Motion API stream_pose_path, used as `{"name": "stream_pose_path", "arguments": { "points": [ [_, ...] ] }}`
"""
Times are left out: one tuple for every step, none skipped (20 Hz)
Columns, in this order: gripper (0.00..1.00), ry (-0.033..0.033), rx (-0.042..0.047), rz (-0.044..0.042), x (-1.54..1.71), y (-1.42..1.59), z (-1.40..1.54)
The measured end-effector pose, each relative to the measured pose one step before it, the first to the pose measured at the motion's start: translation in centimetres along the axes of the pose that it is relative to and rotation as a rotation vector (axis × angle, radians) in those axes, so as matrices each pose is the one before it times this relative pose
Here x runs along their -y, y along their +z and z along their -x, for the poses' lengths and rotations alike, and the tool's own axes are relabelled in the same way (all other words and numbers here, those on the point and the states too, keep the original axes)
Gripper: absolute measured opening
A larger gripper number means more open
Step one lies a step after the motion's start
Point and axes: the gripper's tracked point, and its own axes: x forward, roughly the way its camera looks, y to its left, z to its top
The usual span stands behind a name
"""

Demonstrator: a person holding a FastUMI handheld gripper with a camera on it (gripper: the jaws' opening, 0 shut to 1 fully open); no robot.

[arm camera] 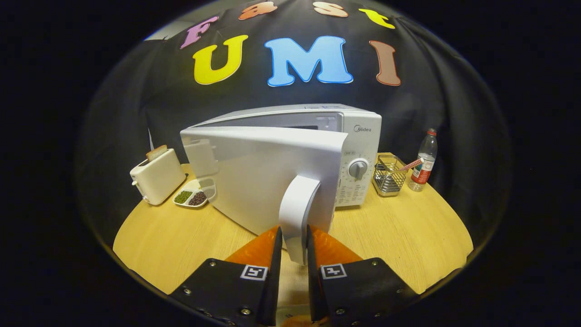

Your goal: Open the microwave, put the food inside, and close the microwave door.

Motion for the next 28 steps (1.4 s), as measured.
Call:
{"name": "stream_pose_path", "arguments": {
  "points": [
    [0.28, 0.00356, -0.00216, 0.00129, -0.437, -0.227, 0.395],
    [0.28, 0.00294, -0.00322, 0.00090, -0.474, -0.296, 0.449],
    [0.28, 0.00071, -0.00398, 0.00054, -0.385, -0.311, 0.410],
    [0.28, -0.00195, -0.00238, 0.00119, -0.477, -0.380, 0.370],
    [0.28, -0.00406, -0.00160, 0.00306, -0.520, -0.309, 0.481],
    [0.28, -0.00405, -0.00193, 0.00400, -0.482, -0.417, 0.395],
    [0.28, -0.00529, 0.00188, 0.00465, -0.517, -0.280, 0.475],
    [0.28, -0.00604, 0.00177, 0.00374, -0.488, -0.357, 0.319],
    [0.28, -0.00580, -0.00005, 0.00440, -0.565, -0.423, 0.387],
    [0.28, -0.00335, 0.00087, 0.00250, -0.513, -0.292, 0.292],
    [0.28, -0.00071, 0.00256, 0.00322, -0.630, -0.165, 0.379],
    [0.28, 0.00022, 0.00119, 0.00137, -0.668, -0.354, 0.350],
    [0.28, 0.00161, 0.00043, -0.00190, -0.575, -0.256, 0.285],
    [0.28, 0.00178, 0.00426, -0.00780, -0.622, -0.220, 0.347],
    [0.28, 0.00129, 0.00200, -0.00962, -0.679, -0.166, 0.415],
    [0.28, 0.00254, 0.00335, -0.00709, -0.851, -0.360, 0.385],
    [0.28, 0.00354, 0.00156, -0.00261, -0.801, -0.298, 0.352],
    [0.28, 0.00349, -0.00060, 0.00081, -0.787, -0.402, 0.249],
    [0.28, 0.00386, -0.00294, 0.00441, -0.812, -0.366, 0.224],
    [0.28, 0.00610, -0.00218, 0.00629, -0.783, -0.358, 0.214],
    [0.28, 0.00942, -0.00011, 0.00667, -0.864, -0.204, 0.259],
    [0.28, 0.01237, 0.00155, 0.00609, -0.862, -0.283, 0.342],
    [0.28, 0.01543, 0.00026, 0.00836, -0.859, -0.086, 0.222],
    [0.28, 0.01471, -0.00303, 0.00767, -0.767, -0.338, 0.129],
    [0.28, 0.01490, -0.00255, 0.00675, -0.722, -0.174, 0.198],
    [0.28, 0.01192, -0.00227, 0.00421, -0.653, -0.392, 0.123],
    [0.28, 0.01241, -0.00320, 0.00092, -0.683, -0.272, 0.174],
    [0.28, 0.00495, -0.00874, -0.00110, -0.371, -0.368, 0.026]
  ]
}}
